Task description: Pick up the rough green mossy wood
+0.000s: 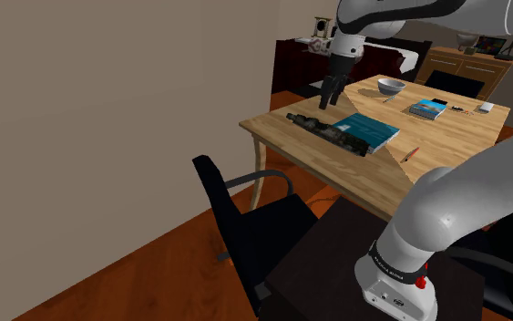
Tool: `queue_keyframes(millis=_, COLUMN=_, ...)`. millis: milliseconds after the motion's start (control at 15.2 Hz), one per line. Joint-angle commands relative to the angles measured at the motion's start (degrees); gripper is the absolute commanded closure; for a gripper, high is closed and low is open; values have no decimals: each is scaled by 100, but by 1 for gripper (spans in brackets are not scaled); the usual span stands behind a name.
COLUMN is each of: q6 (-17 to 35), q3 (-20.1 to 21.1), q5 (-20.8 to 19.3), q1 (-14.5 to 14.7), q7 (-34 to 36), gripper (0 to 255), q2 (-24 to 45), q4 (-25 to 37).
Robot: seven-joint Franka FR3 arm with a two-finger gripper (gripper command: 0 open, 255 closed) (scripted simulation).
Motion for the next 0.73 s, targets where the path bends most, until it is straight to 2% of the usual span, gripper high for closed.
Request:
queue_keyframes(millis=0, q6=97, q3=-265, q5=108, q1=-10, q7=-307, gripper=0, q2=399, q4=235)
queue_keyframes(millis=330, q6=258, q3=-869, q5=573, q1=-65, q7=-1122, gripper=0, q2=1477, q4=871)
queue_keyframes(millis=660, q6=206, q3=-1314, q5=1306, q1=-279, q7=-2003, gripper=0, q2=2743, q4=1713)
